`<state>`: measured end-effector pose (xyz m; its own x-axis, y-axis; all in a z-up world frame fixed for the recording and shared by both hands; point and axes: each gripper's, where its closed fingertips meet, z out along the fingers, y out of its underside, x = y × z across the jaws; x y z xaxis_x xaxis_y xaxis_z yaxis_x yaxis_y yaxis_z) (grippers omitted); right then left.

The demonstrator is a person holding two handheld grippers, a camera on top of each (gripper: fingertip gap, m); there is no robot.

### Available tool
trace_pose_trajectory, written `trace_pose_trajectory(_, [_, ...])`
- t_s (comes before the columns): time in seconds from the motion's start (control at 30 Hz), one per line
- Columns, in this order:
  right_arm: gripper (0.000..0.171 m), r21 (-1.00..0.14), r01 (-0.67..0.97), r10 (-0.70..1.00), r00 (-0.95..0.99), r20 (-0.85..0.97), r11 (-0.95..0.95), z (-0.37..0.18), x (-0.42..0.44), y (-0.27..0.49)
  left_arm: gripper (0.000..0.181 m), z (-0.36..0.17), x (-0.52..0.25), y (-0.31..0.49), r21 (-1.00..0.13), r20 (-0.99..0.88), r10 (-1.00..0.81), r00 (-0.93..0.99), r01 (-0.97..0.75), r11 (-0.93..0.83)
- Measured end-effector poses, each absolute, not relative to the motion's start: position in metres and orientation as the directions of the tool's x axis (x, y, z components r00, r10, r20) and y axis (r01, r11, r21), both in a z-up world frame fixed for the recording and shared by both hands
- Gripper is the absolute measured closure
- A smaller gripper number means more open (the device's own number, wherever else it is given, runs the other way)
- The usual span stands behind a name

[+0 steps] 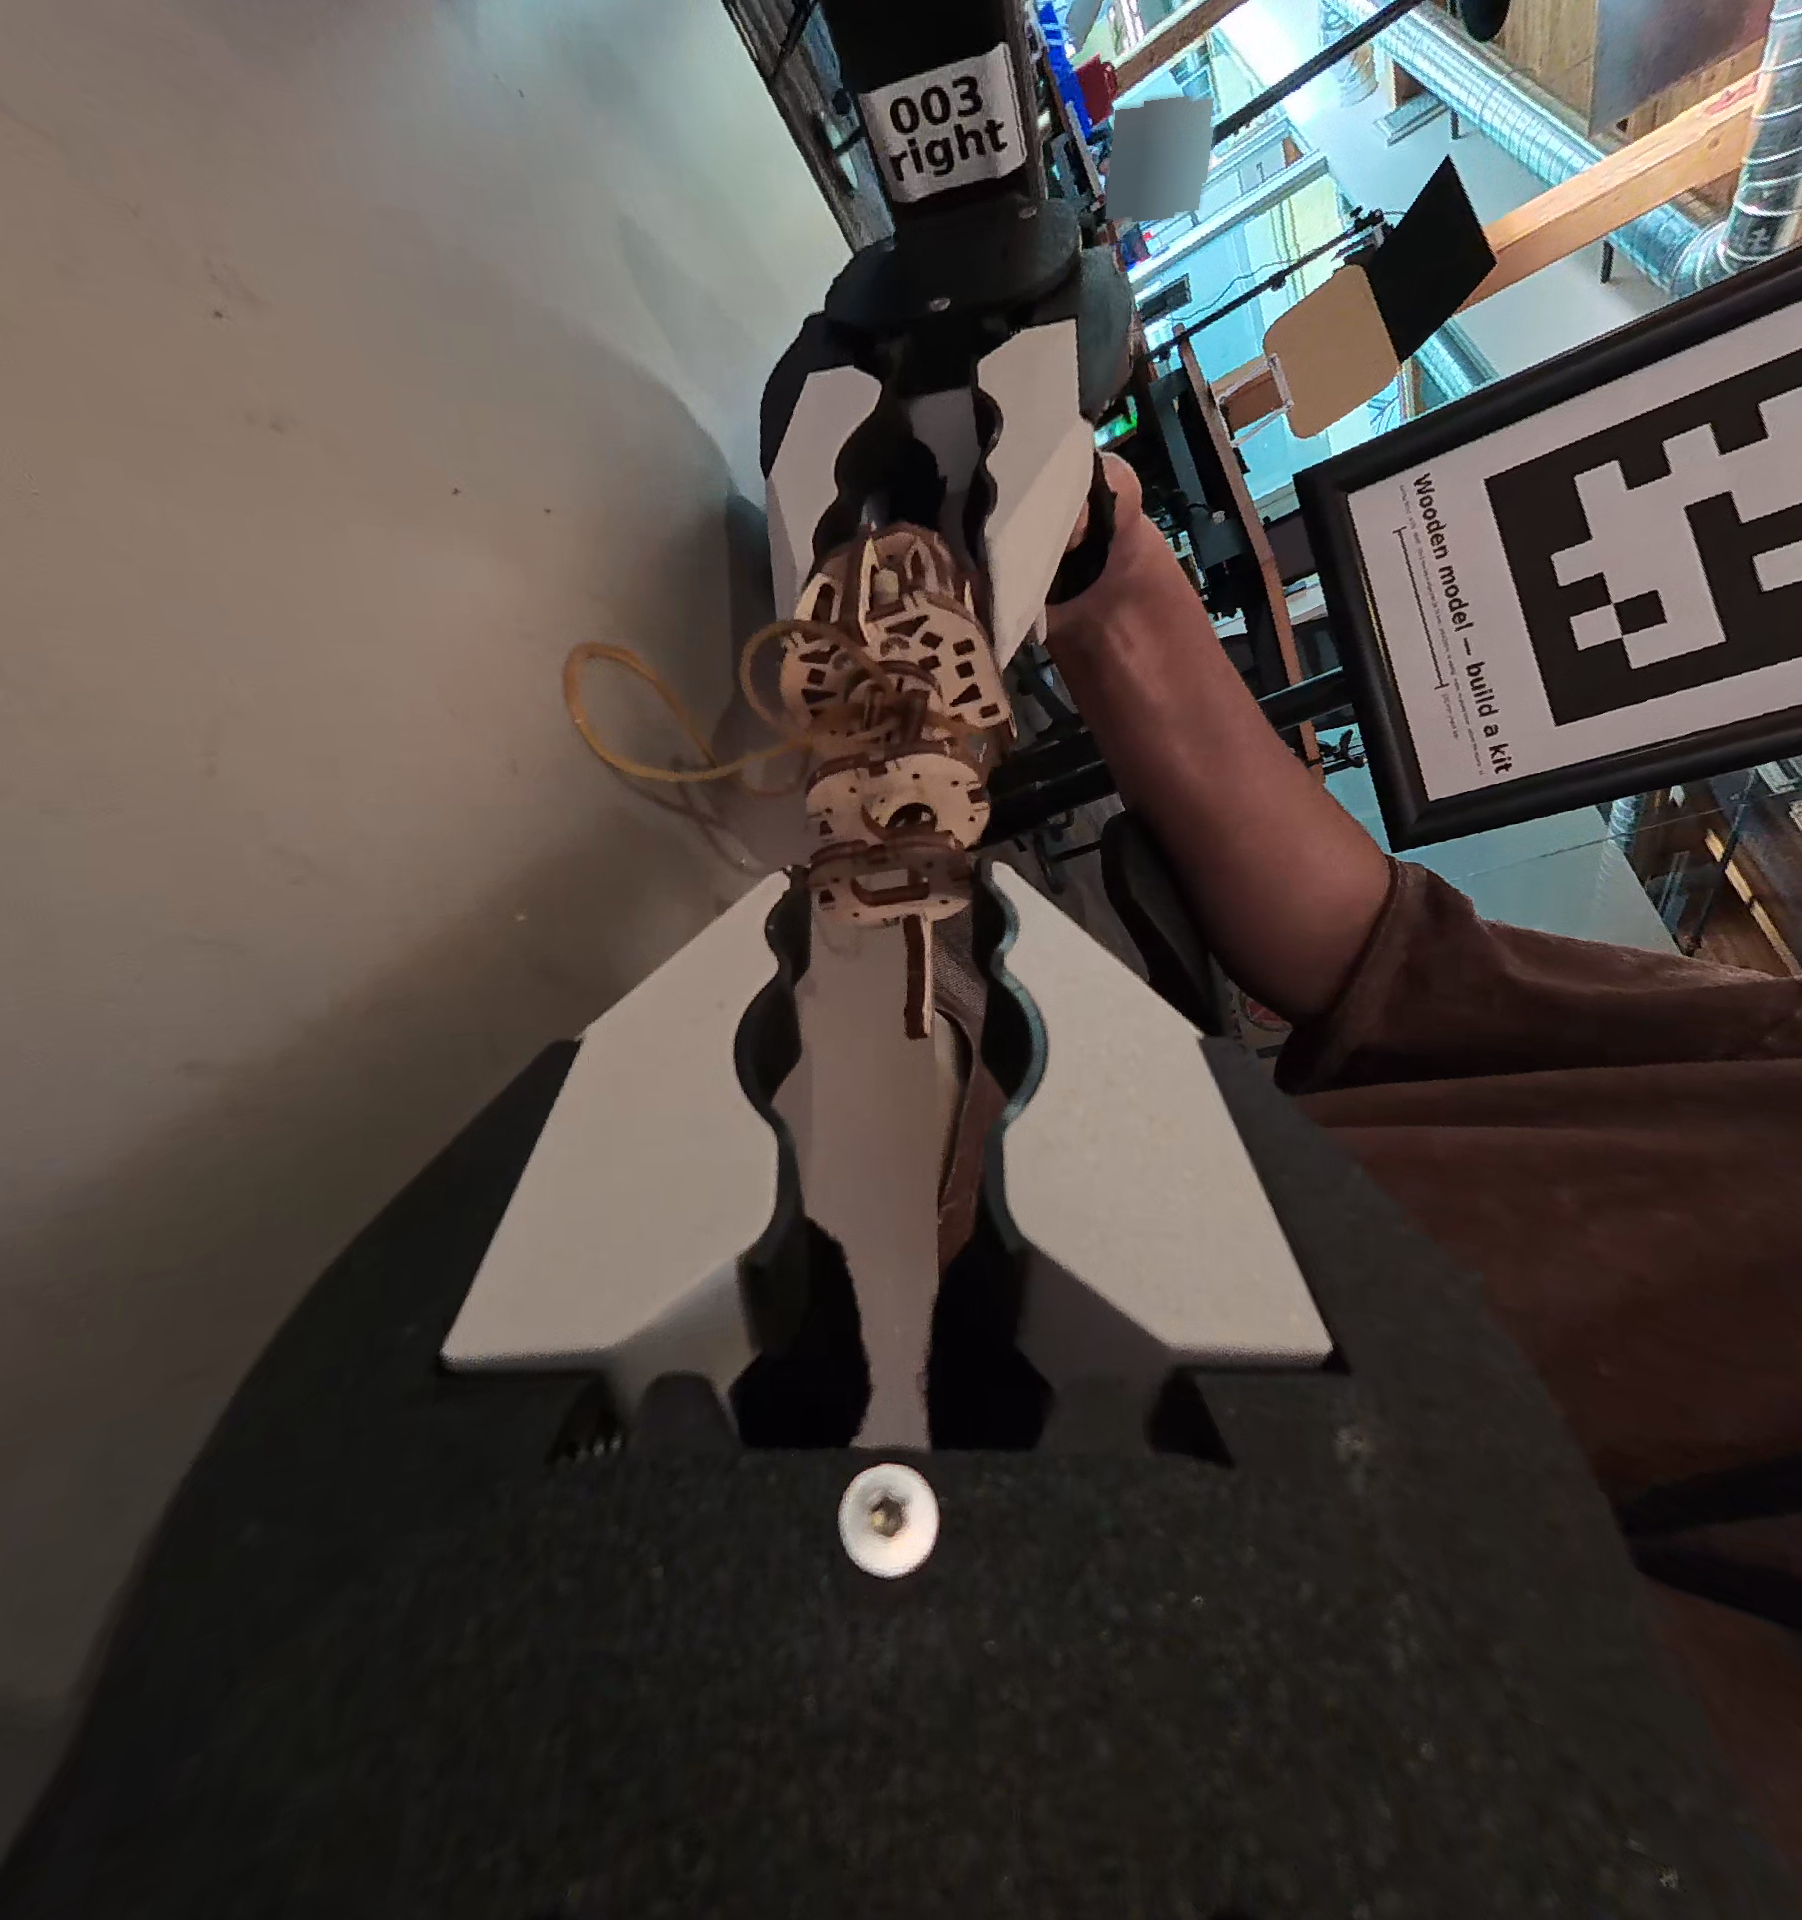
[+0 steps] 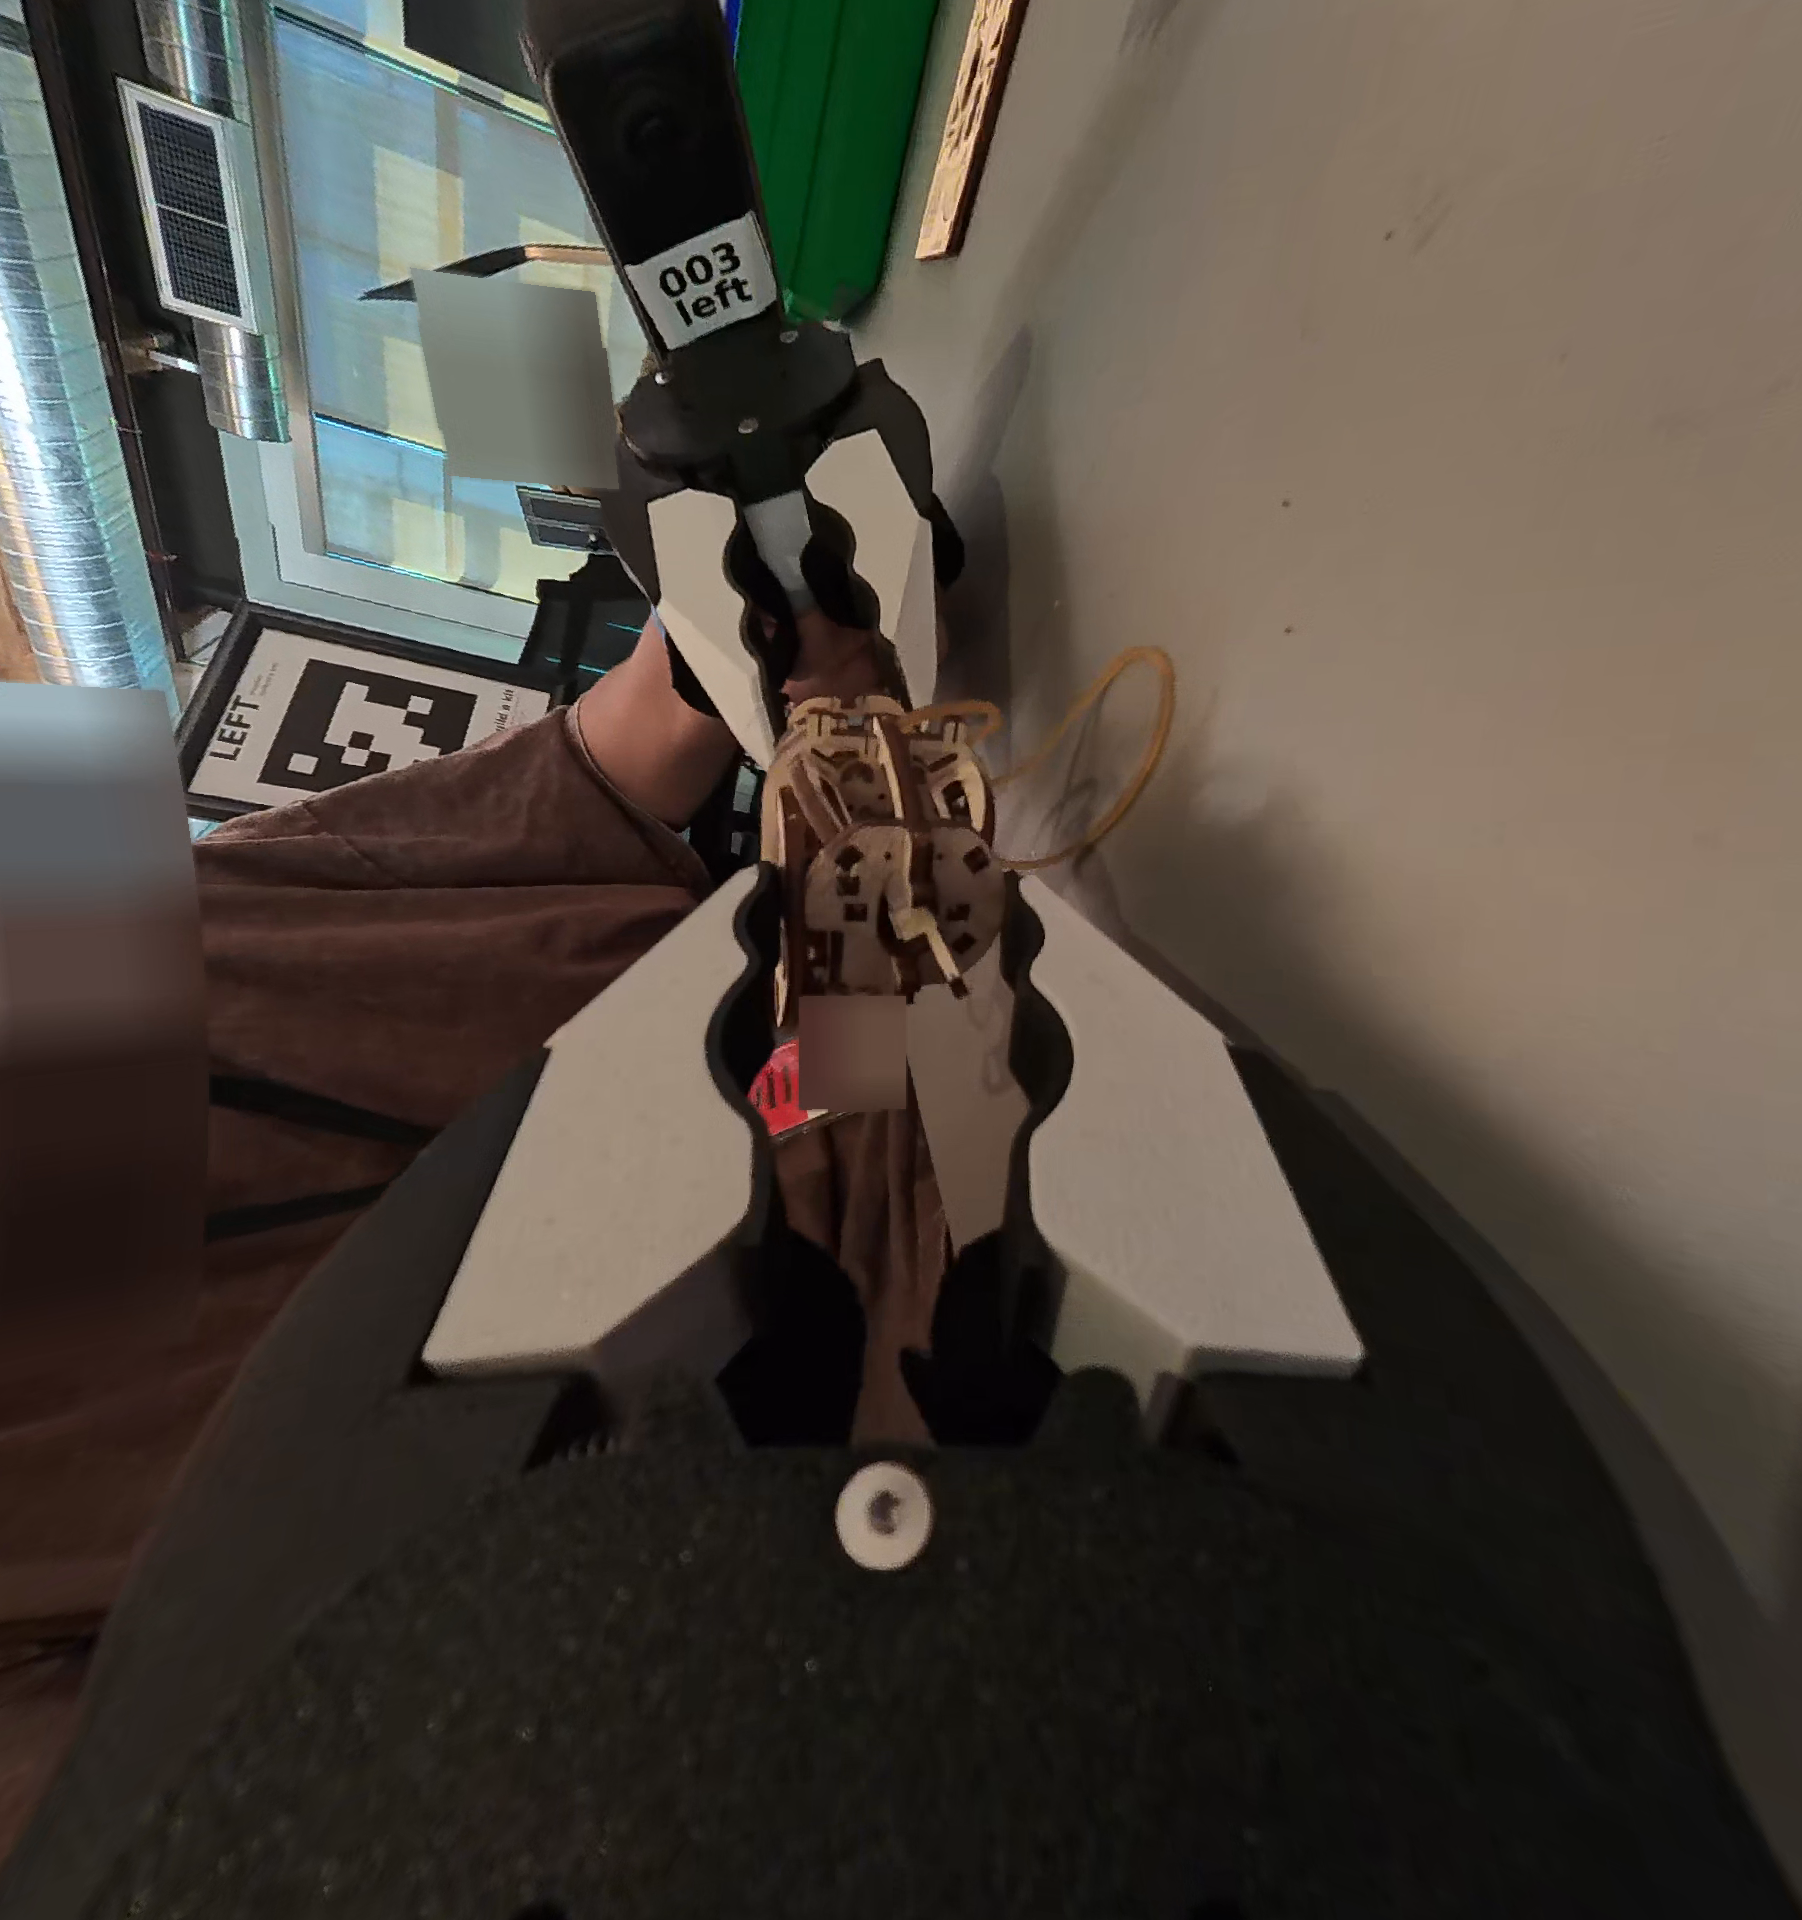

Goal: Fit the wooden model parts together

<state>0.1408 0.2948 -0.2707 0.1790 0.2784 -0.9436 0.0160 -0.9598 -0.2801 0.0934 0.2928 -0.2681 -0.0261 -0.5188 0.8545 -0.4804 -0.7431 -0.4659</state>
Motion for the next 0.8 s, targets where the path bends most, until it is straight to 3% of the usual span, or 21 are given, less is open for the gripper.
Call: trace_pose_trajectory(0.8, [0.13, -0.293, -0.113, 0.269, 0.189, -0.944, -0.949, -0.265, 0.146, 0.311, 0.152, -0.272, 0.097, 0.29, -0.464, 0.849, -0.529, -0.007, -0.491, -0.737])
